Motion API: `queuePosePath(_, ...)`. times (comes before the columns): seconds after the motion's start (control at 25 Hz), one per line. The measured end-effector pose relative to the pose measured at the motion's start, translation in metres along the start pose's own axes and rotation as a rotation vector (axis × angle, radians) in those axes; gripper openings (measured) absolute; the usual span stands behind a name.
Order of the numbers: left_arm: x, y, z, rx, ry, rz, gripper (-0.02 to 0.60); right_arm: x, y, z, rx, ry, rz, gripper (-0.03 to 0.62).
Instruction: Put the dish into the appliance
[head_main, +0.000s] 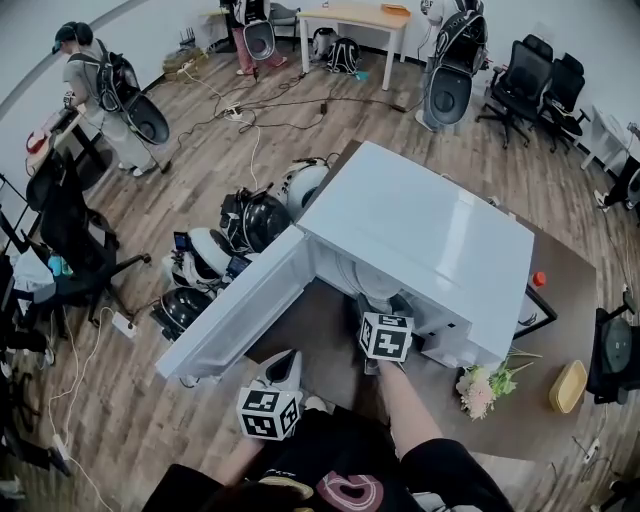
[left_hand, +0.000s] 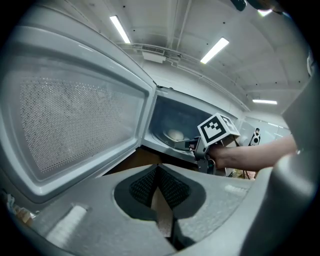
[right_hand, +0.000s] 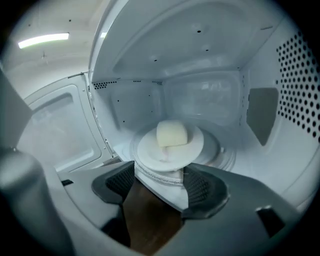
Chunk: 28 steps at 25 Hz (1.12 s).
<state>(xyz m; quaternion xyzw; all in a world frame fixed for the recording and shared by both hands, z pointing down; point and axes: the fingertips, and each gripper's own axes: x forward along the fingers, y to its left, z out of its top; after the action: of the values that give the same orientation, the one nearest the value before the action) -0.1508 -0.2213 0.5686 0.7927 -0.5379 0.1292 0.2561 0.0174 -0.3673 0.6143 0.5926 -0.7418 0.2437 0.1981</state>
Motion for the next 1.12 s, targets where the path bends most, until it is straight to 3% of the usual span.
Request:
queuePosePath(0.44,0.0,-0.002,0.002,-0.012,-0.016,0.016,0.008,-0.011,-0.002,-0.003,0.033,-0.02,-0.028,0.299)
queuePosePath(1.12,0.002,-0.009,-0.001,-0.025,-0.028,0.001,0.008,-0.032,0.005,-0.003,0.084,-0.081,0.073,0.299)
